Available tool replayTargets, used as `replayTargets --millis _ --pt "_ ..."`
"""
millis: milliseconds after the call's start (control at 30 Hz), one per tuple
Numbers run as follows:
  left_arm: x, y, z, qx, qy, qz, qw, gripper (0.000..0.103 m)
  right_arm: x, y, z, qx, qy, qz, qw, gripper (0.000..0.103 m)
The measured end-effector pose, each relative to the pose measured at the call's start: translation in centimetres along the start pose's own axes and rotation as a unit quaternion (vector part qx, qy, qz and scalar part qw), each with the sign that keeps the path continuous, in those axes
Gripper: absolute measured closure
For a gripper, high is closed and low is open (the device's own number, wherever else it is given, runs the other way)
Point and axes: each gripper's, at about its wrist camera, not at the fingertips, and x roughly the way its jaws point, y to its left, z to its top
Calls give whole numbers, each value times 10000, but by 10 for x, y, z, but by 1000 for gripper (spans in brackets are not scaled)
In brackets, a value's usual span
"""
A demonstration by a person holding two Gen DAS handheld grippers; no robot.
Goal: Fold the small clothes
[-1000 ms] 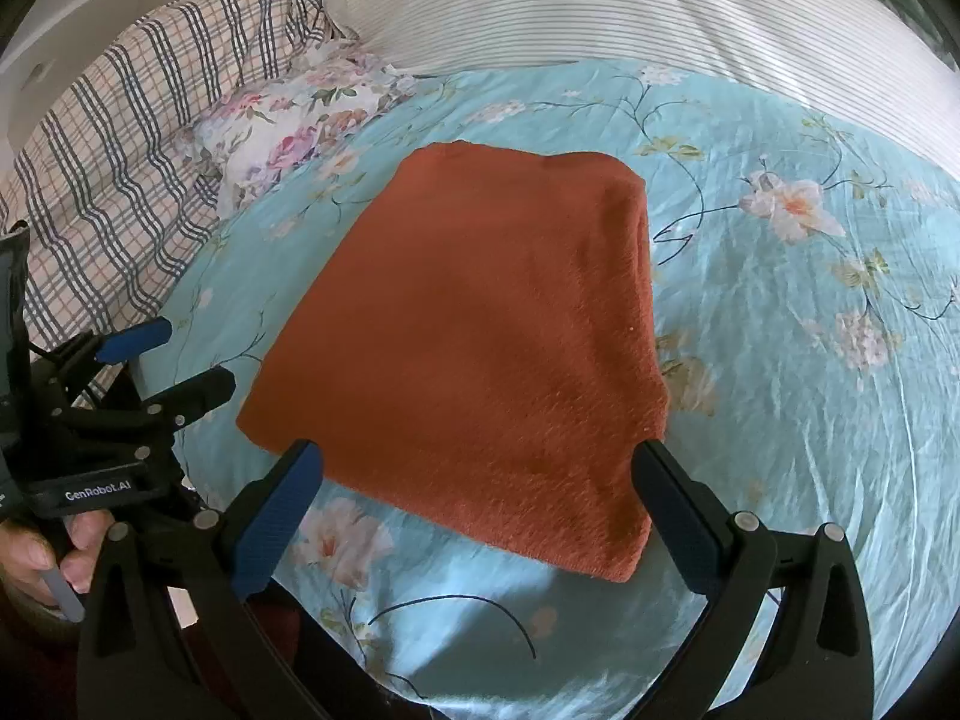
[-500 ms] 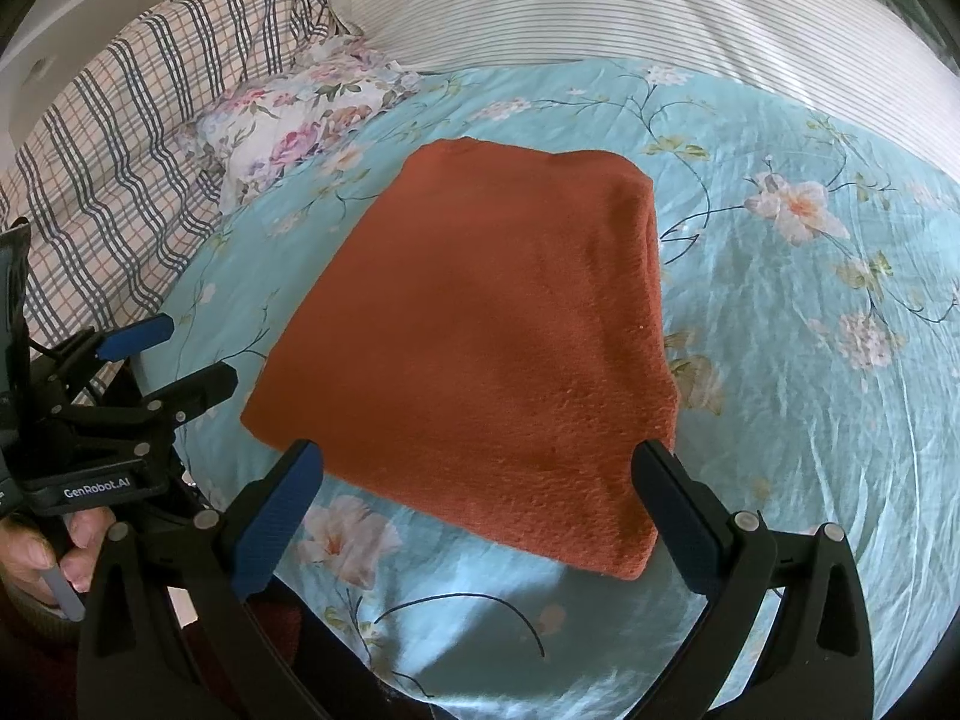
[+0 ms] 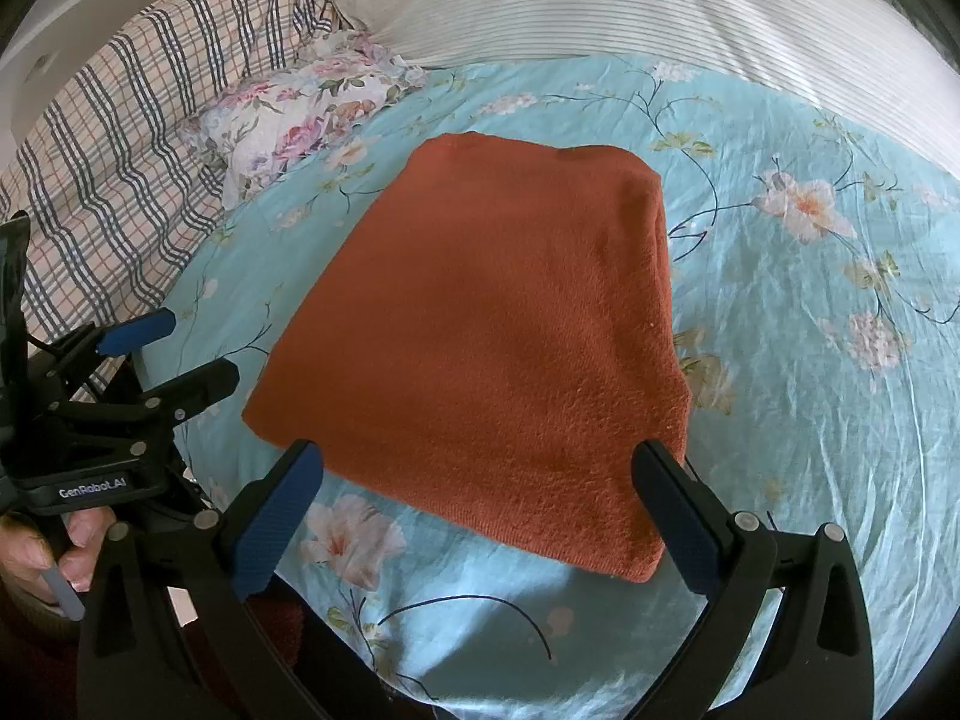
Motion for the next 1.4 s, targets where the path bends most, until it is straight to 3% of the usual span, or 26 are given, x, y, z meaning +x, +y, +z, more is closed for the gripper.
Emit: replayTargets --millis 1133,1400 --pt "2 -2 4 34 -30 -61 10000 11 1 8 3 -13 -24 6 10000 1" --pt "6 2 8 -23 -43 -167 9998 11 4 1 19 -61 -46 -20 10000 1"
